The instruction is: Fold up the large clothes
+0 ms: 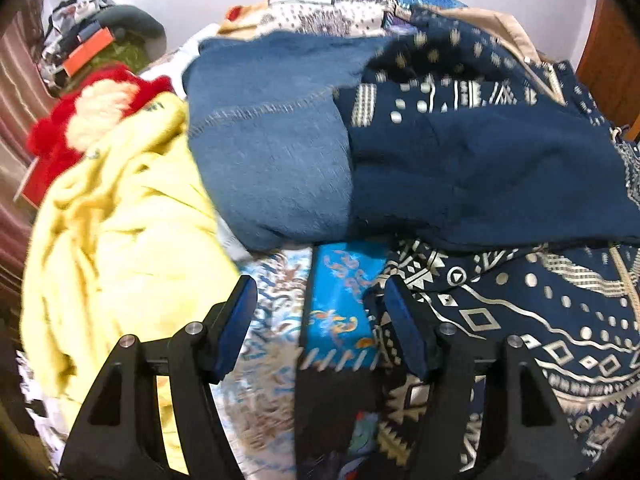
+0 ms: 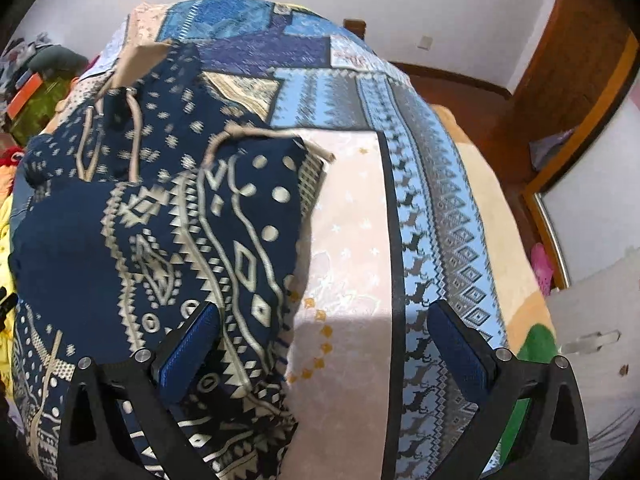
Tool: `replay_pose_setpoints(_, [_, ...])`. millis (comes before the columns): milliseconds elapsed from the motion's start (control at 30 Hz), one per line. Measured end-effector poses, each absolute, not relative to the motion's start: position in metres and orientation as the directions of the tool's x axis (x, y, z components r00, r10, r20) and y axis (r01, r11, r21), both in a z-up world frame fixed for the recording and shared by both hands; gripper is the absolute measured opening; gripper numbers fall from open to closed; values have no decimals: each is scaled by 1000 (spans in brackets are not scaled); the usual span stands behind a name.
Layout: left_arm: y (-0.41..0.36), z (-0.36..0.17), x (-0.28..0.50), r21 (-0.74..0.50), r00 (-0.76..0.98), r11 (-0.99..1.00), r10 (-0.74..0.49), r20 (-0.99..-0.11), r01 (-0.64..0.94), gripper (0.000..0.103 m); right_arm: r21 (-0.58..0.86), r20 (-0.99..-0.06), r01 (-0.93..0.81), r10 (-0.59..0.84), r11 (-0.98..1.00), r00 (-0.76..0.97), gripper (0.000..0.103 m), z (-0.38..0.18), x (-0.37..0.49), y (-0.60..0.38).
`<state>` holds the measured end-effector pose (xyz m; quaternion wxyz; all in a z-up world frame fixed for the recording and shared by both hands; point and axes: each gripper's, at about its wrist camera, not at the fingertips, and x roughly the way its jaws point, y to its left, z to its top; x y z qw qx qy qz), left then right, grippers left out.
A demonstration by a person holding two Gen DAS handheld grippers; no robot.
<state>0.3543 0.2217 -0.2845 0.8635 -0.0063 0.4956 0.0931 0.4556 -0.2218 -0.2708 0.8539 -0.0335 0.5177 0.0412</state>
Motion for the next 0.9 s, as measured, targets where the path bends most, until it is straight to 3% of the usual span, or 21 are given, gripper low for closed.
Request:
replay_pose_setpoints(100, [218,-251,352,85,543,985,155,-825,-152,66,6,-863,-139,75,990,500,103,-246,451,-214])
replay_pose_setpoints(267, [200,-195,367,91,636,989,144,-758,-117,78,38,-802,-201,150,979,579,103,-194,454,-195])
replay_pose_setpoints(467, [167,-149,408,125,720,992,112,-684,-35,79,52,-740,-271,219,961,636,103,-145,477,-168])
replay_pose_setpoints(700, [134,-135,474,97,756,995,48,-653,21,84,71,-705,-331,282,941,651,103,-123,524,-127])
replay_pose_setpoints(900, [128,-157,548,38,707,999,18,-707,13,84,118,-755,-325,298,938,584,103,-154,584,-93])
